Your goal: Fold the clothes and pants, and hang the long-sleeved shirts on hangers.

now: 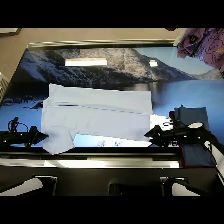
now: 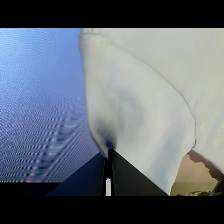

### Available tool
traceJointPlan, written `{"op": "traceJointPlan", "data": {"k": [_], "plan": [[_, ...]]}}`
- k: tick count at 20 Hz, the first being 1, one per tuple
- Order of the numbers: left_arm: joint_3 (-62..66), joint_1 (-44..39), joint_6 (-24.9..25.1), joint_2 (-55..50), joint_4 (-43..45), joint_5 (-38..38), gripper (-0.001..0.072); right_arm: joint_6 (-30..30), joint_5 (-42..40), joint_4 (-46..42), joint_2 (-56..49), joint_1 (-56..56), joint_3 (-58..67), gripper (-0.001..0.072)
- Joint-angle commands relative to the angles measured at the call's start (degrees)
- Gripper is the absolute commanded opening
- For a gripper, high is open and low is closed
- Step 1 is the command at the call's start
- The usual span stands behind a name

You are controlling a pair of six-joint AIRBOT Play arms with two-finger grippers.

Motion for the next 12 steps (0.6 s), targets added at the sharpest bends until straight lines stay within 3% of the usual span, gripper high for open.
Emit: {"op": "traceJointPlan", "data": {"k": [1, 3, 4, 6, 9, 12], "plan": [[0.1, 0.0, 0.0, 0.0, 0.0, 0.1, 0.0019, 0.9, -0.3, 0.1, 0.0, 0.0, -0.8, 0.0425], [0.1, 0.0, 0.0, 0.0, 0.0, 0.1, 0.0019, 1.3, -0.8, 0.2, 0.0, 0.0, -2.1, 0.0266], [0.1, 0.0, 0.0, 0.0, 0.0, 0.1, 0.0019, 1.2, -1.6, 0.3, 0.0, 0.0, -2.5, 0.0233], [0.4, 0.0, 0.0, 0.0, 0.0, 0.0, 0.0018, -0.1, -3.7, 1.7, 0.0, 0.0, -2.5, 0.003], [2.9, 0.0, -1.7, 1.5, 0.0, -0.5, 0.0016, -0.9, -4.5, 4.3, 0.2, 0.0, -2.0, 0.003], [5.7, 0.0, -10.1, 7.7, 0.1, -0.6, 0.0015, 4.0, -4.5, -0.7, 3.4, 0.0, -0.9, 0.003]]}}
